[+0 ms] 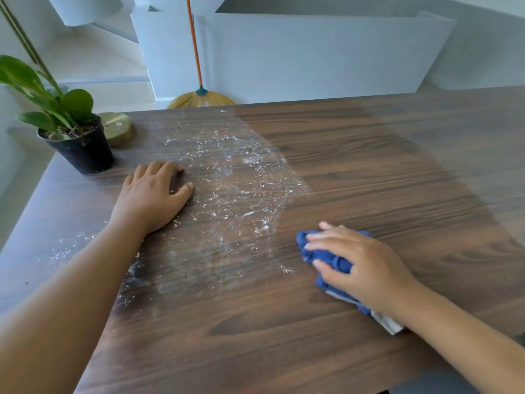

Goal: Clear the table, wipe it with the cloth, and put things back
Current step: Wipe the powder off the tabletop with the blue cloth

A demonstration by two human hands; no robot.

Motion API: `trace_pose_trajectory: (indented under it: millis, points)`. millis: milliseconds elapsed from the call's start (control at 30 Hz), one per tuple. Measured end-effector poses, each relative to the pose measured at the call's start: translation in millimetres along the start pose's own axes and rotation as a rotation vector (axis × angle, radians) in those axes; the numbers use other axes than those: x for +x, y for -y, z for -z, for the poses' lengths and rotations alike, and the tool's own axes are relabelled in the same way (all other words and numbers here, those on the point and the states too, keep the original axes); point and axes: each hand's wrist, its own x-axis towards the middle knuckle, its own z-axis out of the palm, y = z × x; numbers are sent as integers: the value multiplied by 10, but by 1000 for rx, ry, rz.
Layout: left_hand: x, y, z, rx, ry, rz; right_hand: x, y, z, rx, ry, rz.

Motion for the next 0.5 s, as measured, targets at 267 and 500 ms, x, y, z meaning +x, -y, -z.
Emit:
trace_pose_trajectory:
  millis: [267,500]
  points:
    - [-6,-34,2,2,-13,-1,808,298,-319,-183,-141,-145]
    - [1,-11,-12,-2,-21,1,-19,204,-144,-82,9,163]
